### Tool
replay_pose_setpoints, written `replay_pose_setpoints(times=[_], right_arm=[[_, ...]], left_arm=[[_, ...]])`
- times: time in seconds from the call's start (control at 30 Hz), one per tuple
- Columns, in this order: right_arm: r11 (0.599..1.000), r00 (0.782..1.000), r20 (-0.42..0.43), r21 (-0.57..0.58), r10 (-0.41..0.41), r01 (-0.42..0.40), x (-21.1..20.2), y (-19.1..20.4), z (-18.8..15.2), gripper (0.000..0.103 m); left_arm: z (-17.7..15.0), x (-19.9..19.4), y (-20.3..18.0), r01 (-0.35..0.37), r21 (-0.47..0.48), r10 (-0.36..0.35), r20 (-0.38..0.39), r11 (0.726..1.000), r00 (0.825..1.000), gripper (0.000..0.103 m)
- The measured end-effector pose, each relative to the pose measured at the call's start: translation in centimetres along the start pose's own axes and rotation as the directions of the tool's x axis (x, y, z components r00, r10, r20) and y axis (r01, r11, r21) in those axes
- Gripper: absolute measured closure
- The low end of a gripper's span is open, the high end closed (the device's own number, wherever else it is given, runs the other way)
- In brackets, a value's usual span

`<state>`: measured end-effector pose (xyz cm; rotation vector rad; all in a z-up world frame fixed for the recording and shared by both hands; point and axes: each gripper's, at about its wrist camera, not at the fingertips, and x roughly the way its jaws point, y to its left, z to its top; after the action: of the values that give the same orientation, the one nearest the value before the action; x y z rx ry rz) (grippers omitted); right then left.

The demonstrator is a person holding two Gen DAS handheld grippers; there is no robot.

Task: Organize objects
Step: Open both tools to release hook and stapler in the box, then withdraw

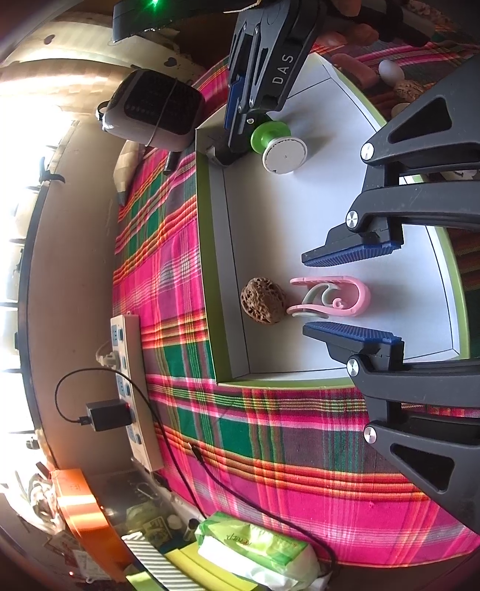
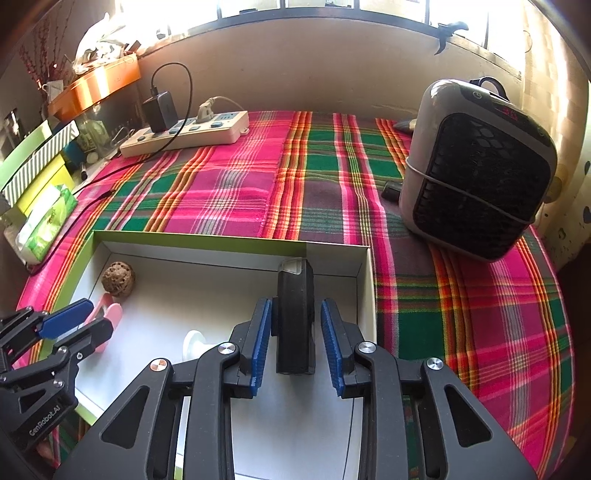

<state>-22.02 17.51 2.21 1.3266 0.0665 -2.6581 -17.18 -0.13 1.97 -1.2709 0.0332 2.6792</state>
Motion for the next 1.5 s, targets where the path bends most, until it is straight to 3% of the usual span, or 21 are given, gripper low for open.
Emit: replay_pose_setpoints(times=[0.9,1.07,1.17,1.5], right_arm=[[1.0,0.995,0.096,0.024,0.006,-0.008,-5.9,0.2,-3.4,0.074],[0.999,0.993,0.121,0.034,0.014,-0.018,-7.3,0.3,-5.1,0.073],[1.0,0.99,0.139,0.027,0.008,-0.012,-8.2,0.4,-6.2,0.064],[0.998,0.988,0.153,0.047,0.032,-0.039,-9.6,0.3,-9.6,0.064]], left_arm=[[-2.7,-5.4,-0.5,0.021,-0.022,-0.019,0.071,1.0,0.997,0.069],[-4.0,-6.7,-0.9,0.046,-0.024,-0.044,0.085,0.999,0.995,0.067],[-4.7,-7.4,-1.2,0.063,-0.016,-0.062,0.092,0.998,0.994,0.066],[-7.1,-8.0,-2.4,0.144,-0.002,-0.143,0.07,0.99,0.987,0.061]])
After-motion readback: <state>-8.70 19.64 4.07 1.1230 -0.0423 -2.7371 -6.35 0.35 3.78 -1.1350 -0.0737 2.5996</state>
